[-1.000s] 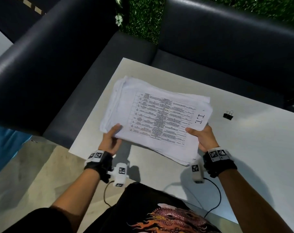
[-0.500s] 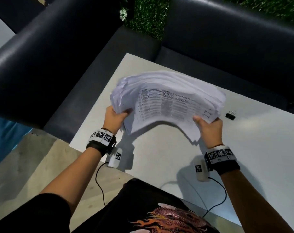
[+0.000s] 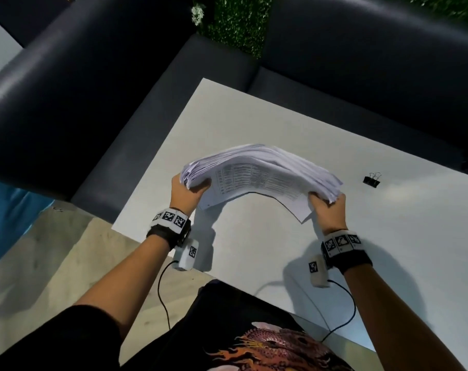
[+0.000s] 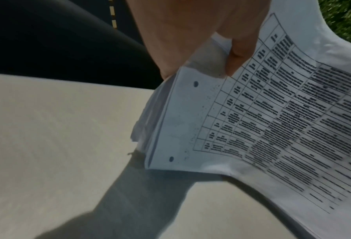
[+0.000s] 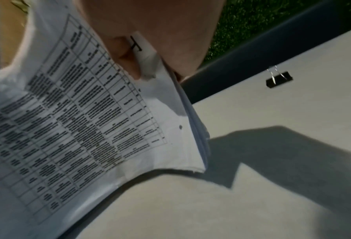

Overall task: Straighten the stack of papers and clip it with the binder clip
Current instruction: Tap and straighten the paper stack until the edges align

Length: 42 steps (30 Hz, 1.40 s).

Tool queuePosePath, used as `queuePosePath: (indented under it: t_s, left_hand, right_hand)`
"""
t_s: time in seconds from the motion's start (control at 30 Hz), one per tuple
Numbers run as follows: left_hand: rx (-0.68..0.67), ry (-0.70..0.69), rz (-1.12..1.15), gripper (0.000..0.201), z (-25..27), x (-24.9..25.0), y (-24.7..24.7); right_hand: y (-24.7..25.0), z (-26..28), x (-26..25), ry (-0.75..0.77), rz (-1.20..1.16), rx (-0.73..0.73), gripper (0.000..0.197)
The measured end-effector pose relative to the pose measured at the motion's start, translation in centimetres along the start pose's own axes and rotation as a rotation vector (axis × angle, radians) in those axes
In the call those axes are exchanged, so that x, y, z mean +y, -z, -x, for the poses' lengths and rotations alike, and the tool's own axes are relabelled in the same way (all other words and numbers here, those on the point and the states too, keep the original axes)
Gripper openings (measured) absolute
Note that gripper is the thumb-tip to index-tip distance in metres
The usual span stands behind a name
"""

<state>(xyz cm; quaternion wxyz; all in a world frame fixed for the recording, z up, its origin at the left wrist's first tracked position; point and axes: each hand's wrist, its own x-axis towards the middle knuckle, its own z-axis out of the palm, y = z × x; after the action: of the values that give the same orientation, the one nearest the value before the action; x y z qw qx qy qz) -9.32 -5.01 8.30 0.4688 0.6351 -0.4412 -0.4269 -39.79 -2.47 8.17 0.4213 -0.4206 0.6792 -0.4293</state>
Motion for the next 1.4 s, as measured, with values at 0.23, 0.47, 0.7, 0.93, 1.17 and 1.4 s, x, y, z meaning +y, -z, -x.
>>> queuePosePath:
  t_s: [0.23,0.47,0.7,0.93,1.17,1.4]
  left_hand:
    - [-0.170,0.158,-0.163,0.063,-0.1,-2.0,2.3]
    - [-0.072,-0.002,-0.214,0.040,-0.3,0.3,0.8]
    - [-0.114,0.106,-0.156,0.050,1.2,-1.8,1.2]
    - [-0.144,0.375,0.037,0.039,-0.4,-3.1,2.6]
    - [-0.133,0.222,-0.295,0.111,-0.9,-2.5,2.3]
    - [-0.653,-0.064,-0.373,0.089,-2.9,5.7,-3.1]
  right_hand:
    - [0.5,0.3,1.5,-0.103,-0.056,-0.159,0.028]
    - [0.2,0.0,0.8,-0.092,-0.027,-0.093,0.050]
    - [0.5,0.2,2.8,-0.309,0.070,-0.105,0.035]
    - [1.4,-2.0,-2.8,-0.046,0.145,-0.229,0.028]
    - [2.6,-2.9,-9.3,0.113,0.300,-0.488,0.025]
    - [1.9,-4.0,-14.1,0.245,0.460,-0.673,0.024]
